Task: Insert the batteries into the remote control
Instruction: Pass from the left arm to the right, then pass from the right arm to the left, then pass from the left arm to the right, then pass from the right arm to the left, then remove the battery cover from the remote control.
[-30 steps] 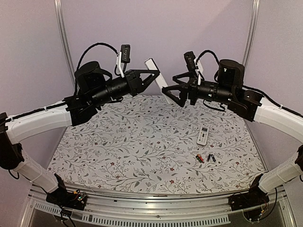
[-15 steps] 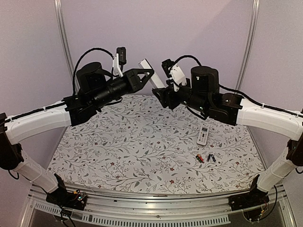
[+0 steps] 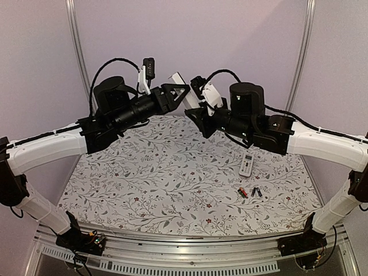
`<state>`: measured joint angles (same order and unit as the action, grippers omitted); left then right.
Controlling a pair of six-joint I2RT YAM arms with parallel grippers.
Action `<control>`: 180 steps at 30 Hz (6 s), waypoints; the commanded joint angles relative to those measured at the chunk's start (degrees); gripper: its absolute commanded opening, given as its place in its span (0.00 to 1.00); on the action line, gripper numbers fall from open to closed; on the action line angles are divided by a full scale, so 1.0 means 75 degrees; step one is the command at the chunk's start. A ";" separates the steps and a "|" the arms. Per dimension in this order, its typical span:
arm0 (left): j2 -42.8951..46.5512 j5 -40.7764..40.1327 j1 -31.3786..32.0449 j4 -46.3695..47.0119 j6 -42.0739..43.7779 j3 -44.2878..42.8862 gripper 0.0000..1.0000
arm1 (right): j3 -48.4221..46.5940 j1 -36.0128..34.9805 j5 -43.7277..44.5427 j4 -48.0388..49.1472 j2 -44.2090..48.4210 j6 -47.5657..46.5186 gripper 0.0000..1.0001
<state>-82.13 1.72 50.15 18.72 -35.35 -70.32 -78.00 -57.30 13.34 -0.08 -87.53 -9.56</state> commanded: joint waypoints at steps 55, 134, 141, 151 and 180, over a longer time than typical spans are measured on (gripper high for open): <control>0.0380 0.0621 0.0228 -0.0161 0.1173 0.0033 0.00 | 0.0426 -0.0763 0.1011 0.1263 0.0499 -0.1816 0.60; 0.0614 0.2289 -0.0266 0.1629 -0.1241 0.0449 0.00 | 0.1367 0.0561 -0.4715 0.2378 0.1558 -0.4291 0.65; 0.0566 0.2361 -0.0390 0.1946 -0.1549 0.0600 0.00 | 0.1539 0.0555 -0.4501 0.2369 0.1574 -0.4275 0.40; 0.0498 0.2455 -0.0458 0.2355 -0.1744 0.0717 0.00 | 0.1621 0.0554 -0.4139 0.2319 0.1659 -0.4163 0.44; 0.0312 0.2572 -0.0464 0.2390 -0.1783 0.0705 0.00 | 0.1647 0.0559 -0.2870 0.1939 0.2020 -0.4881 0.27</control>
<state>-78.96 20.08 46.96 35.03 -48.36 -64.97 -64.88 -52.93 -10.74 15.66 -73.65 -45.23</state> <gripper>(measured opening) 0.274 0.281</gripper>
